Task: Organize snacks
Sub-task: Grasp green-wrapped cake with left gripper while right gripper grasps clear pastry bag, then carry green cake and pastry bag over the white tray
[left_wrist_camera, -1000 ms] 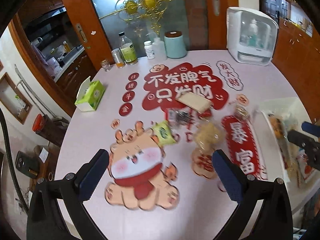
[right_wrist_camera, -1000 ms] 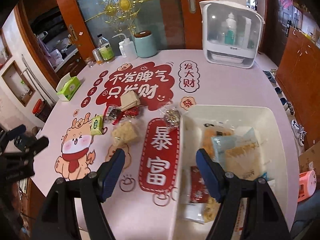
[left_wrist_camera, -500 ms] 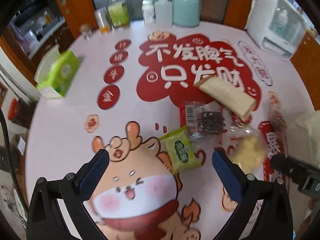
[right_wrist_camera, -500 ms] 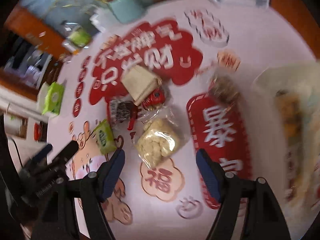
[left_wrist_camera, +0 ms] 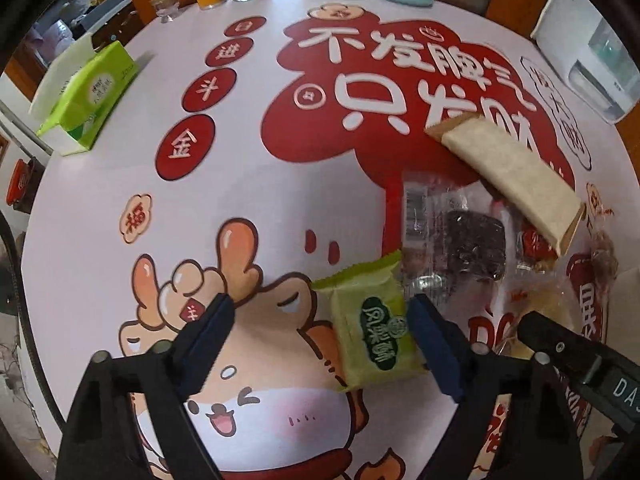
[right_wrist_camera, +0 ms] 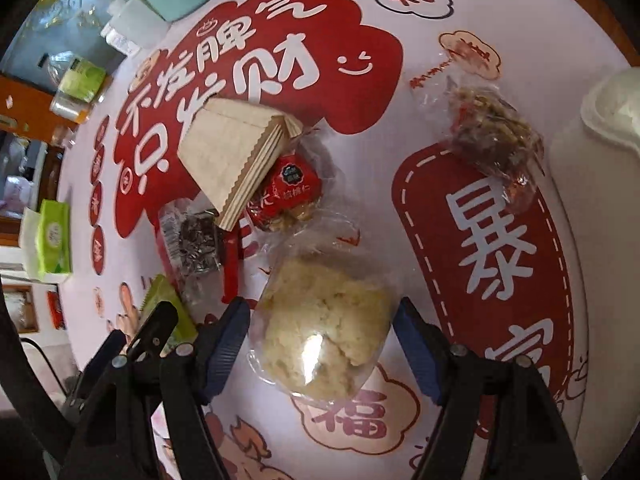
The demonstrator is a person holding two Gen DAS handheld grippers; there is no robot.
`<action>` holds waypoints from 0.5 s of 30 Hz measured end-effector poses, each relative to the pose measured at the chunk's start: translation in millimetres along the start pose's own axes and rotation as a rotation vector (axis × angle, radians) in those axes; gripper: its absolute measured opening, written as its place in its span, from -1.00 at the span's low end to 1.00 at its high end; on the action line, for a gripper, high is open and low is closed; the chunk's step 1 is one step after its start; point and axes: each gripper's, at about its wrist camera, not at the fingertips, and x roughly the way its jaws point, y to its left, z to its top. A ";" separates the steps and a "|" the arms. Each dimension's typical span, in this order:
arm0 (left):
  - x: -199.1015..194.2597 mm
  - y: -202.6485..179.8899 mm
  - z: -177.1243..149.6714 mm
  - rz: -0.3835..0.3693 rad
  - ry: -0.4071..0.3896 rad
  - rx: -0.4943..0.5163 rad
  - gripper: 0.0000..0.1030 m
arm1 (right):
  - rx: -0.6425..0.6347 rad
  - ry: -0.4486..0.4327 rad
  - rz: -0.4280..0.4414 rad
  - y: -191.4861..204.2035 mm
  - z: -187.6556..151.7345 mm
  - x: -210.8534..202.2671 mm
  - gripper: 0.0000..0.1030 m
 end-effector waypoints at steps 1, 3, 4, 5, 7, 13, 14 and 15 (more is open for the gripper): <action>0.9 0.3 -1.0 -0.007 -0.001 -0.002 0.60 | -0.014 0.002 -0.009 1.3 -1.1 1.5 0.45; 1.7 2.3 -2.6 -0.016 0.010 -0.002 0.36 | -0.037 0.003 -0.016 1.6 -2.7 2.7 0.43; 4.1 3.3 -3.8 -0.031 0.022 -0.001 0.28 | -0.054 0.000 -0.022 2.1 -4.5 2.2 0.37; 4.6 5.7 -5.9 -0.038 0.029 -0.003 0.21 | -0.063 -0.006 -0.024 1.9 -5.1 1.2 0.27; 2.3 5.8 -8.8 -0.021 0.012 0.016 0.00 | -0.087 -0.006 -0.015 0.5 -8.5 -0.3 0.22; -3.5 15.3 -19.8 -0.040 0.018 0.032 -0.26 | -0.137 -0.013 -0.025 -6.3 -19.8 -4.5 0.19; -4.9 18.0 -22.7 -0.040 0.023 0.029 -0.26 | -0.144 -0.015 -0.025 -7.7 -22.5 -6.1 0.19; -7.0 21.3 -25.9 -0.041 0.025 0.028 -0.26 | -0.149 -0.016 -0.024 -9.1 -24.7 -7.4 0.18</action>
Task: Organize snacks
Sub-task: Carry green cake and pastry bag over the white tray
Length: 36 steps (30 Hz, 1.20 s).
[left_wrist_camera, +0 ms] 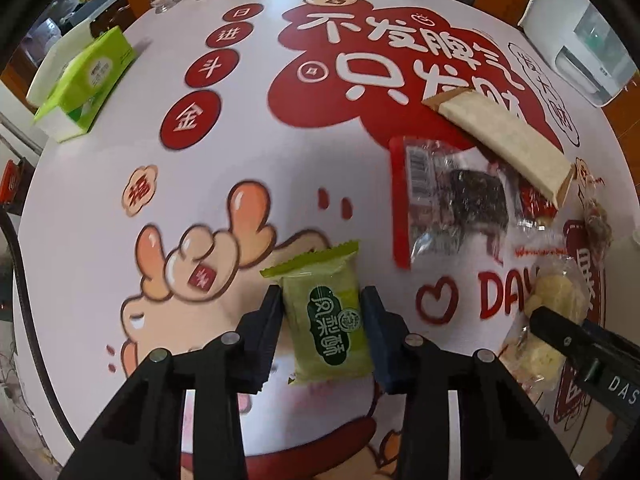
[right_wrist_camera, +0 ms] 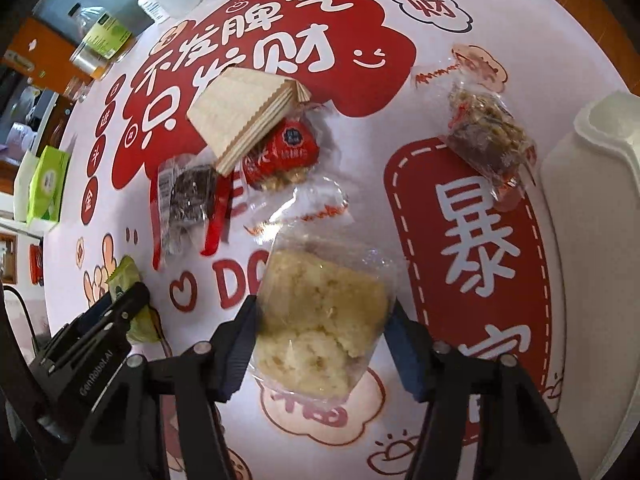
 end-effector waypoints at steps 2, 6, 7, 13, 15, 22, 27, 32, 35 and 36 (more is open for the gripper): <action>-5.8 4.1 -8.0 0.000 0.000 0.002 -0.26 | -0.020 -0.008 0.004 -2.5 -8.6 -6.0 0.18; -22.2 10.1 -25.1 0.002 -0.008 0.007 -0.26 | -0.081 -0.038 -0.005 -5.4 -24.0 -22.1 0.18; -27.7 11.4 -30.3 0.003 -0.011 0.010 -0.26 | -0.105 -0.050 -0.010 -6.5 -29.0 -28.0 0.18; -58.9 9.1 -55.7 0.030 -0.036 0.040 -0.26 | -0.187 -0.096 -0.018 -14.6 -52.8 -54.5 0.18; -69.9 2.8 -63.7 0.033 -0.047 0.053 -0.26 | -0.206 -0.110 -0.018 -12.3 -52.5 -59.7 0.18; -106.4 -45.2 -81.4 0.046 -0.092 0.111 -0.26 | -0.277 -0.158 0.020 -35.0 -77.3 -93.6 0.18; -140.2 -102.4 -96.4 0.021 -0.145 0.153 -0.26 | -0.325 -0.203 0.053 -66.2 -97.3 -127.2 0.18; -169.6 -163.3 -114.4 -0.016 -0.198 0.195 -0.26 | -0.353 -0.277 0.054 -109.2 -112.1 -167.2 0.18; -182.8 -199.5 -124.2 -0.036 -0.222 0.220 -0.26 | -0.342 -0.313 0.053 -141.6 -116.0 -187.6 0.18; -185.8 -210.7 -127.2 -0.042 -0.227 0.227 -0.26 | -0.335 -0.326 0.049 -155.1 -117.1 -194.7 0.18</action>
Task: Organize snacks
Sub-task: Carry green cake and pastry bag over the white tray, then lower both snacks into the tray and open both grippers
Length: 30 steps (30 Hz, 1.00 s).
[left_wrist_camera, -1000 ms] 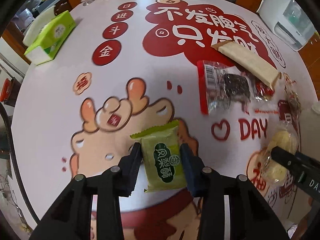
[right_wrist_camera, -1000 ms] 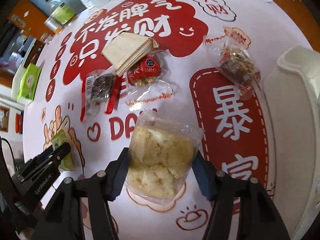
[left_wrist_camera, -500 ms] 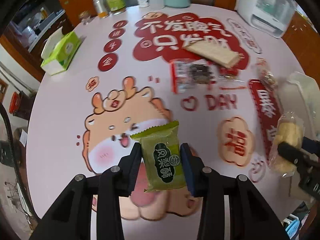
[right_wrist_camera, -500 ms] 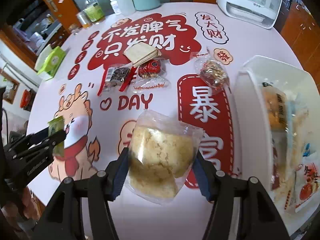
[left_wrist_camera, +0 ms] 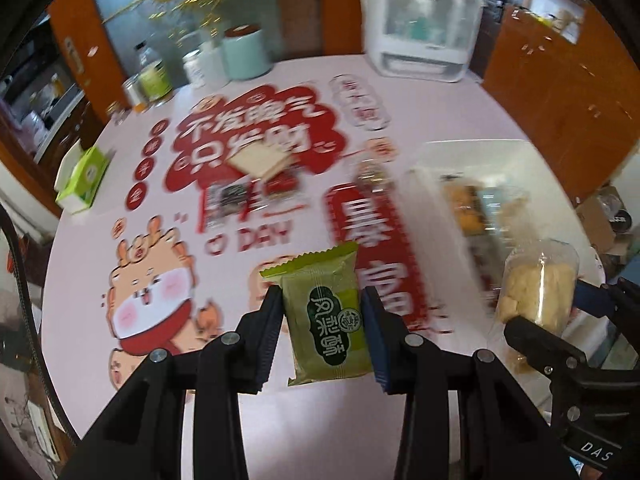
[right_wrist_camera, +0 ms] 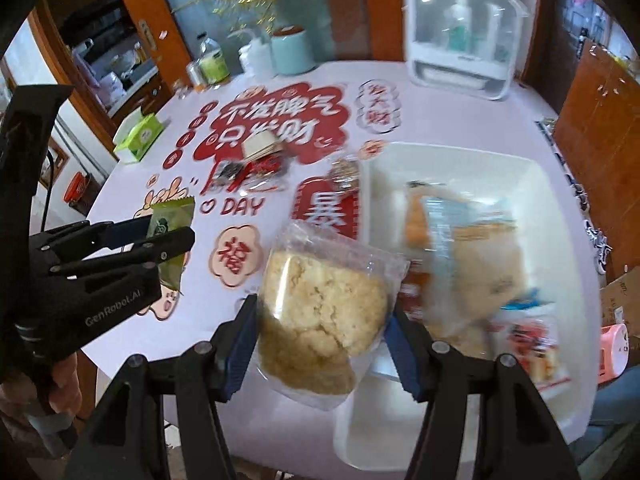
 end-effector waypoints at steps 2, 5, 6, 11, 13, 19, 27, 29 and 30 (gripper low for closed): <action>-6.7 -27.1 0.9 -0.019 -0.016 0.016 -0.26 | 0.006 -0.019 -0.019 -18.1 -5.3 -11.1 0.18; -13.9 -61.8 2.8 -0.044 -0.032 0.042 -0.26 | 0.022 -0.040 -0.045 -47.4 -12.5 -27.5 0.18; -16.0 -72.4 4.1 -0.052 -0.038 0.052 -0.26 | 0.029 -0.046 -0.053 -56.3 -14.5 -32.3 0.18; -25.1 -118.1 10.7 -0.076 -0.061 0.095 -0.26 | 0.079 -0.079 -0.090 -99.6 -21.3 -53.6 0.18; -26.6 -130.2 13.6 -0.083 -0.064 0.104 -0.26 | 0.096 -0.087 -0.098 -113.4 -22.1 -57.5 0.18; -30.2 -159.0 20.3 -0.099 -0.074 0.131 -0.25 | 0.119 -0.090 -0.110 -139.1 -19.5 -58.4 0.18; -26.4 -172.5 22.2 -0.095 -0.059 0.136 -0.25 | 0.108 -0.076 -0.108 -147.1 -17.4 -50.6 0.19; -26.6 -172.9 22.5 -0.094 -0.059 0.133 -0.25 | 0.102 -0.071 -0.111 -147.6 -16.8 -48.4 0.19; -26.8 -172.6 22.3 -0.095 -0.059 0.134 -0.25 | 0.099 -0.068 -0.111 -147.8 -16.5 -47.6 0.19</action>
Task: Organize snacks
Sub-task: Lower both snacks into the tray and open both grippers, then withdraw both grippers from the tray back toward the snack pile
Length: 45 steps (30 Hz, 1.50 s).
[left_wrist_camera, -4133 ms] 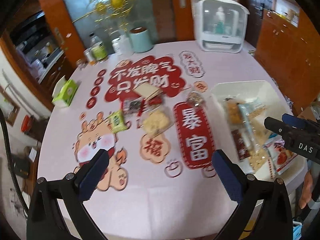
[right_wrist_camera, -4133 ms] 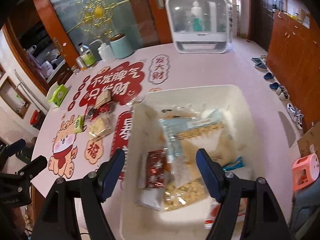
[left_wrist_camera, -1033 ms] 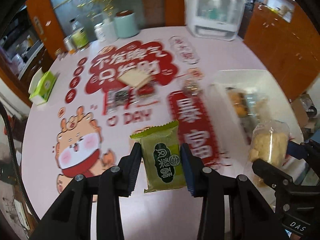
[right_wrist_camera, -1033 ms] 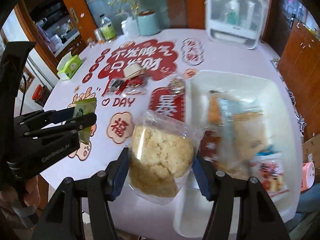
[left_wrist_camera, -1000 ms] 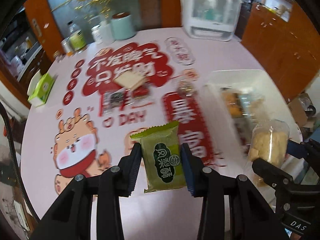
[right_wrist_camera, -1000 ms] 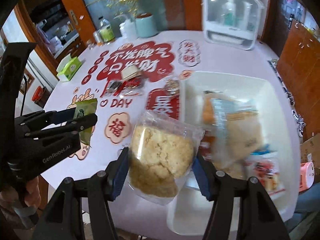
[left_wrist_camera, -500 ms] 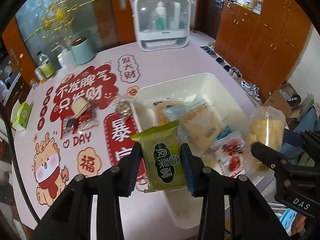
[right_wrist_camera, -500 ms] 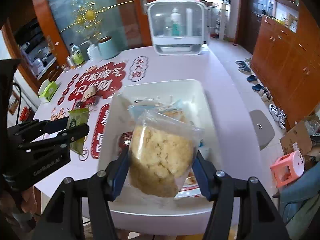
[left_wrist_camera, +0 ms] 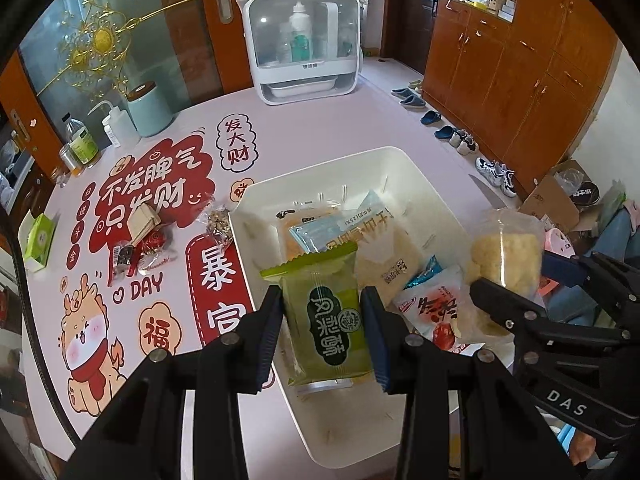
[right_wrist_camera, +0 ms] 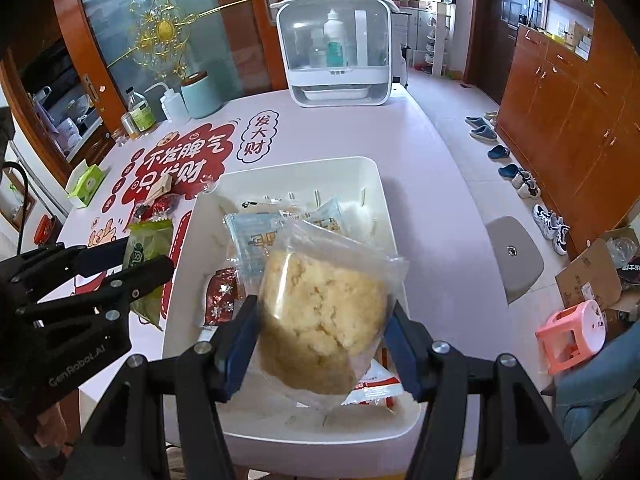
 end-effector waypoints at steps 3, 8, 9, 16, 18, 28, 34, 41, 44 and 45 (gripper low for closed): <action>-1.1 0.8 0.4 0.002 -0.004 -0.004 -0.25 | -0.009 0.008 -0.002 0.4 1.5 3.3 0.19; -1.2 2.0 -0.1 0.012 -0.006 -0.009 -0.25 | -0.028 0.024 -0.015 2.6 1.7 9.5 0.19; -0.7 2.2 -0.3 0.013 -0.004 -0.010 -0.25 | -0.029 0.026 -0.014 2.3 1.3 10.0 0.19; -1.7 1.8 -2.4 0.034 -0.015 -0.007 0.05 | -0.008 0.049 -0.015 -1.8 -0.1 15.7 0.19; -5.1 1.1 -3.2 0.042 -0.032 -0.005 0.65 | 0.001 0.055 -0.012 -3.5 -0.4 17.4 0.20; -9.2 3.4 -8.8 0.065 -0.027 0.006 0.79 | 0.020 0.060 -0.009 -4.4 -2.7 15.0 0.42; -13.5 7.3 -13.6 0.073 -0.031 0.001 0.79 | 0.012 0.065 -0.006 0.8 -6.0 14.1 0.42; -15.6 15.7 -20.0 0.085 -0.022 -0.013 0.79 | 0.004 0.074 -0.004 8.9 -9.4 14.1 0.42; -17.0 20.4 -22.0 0.085 -0.018 -0.019 0.79 | -0.002 0.075 -0.005 13.6 -11.4 14.1 0.42; -17.2 21.7 -22.8 0.083 -0.017 -0.020 0.79 | -0.004 0.076 -0.005 16.0 -11.8 14.0 0.42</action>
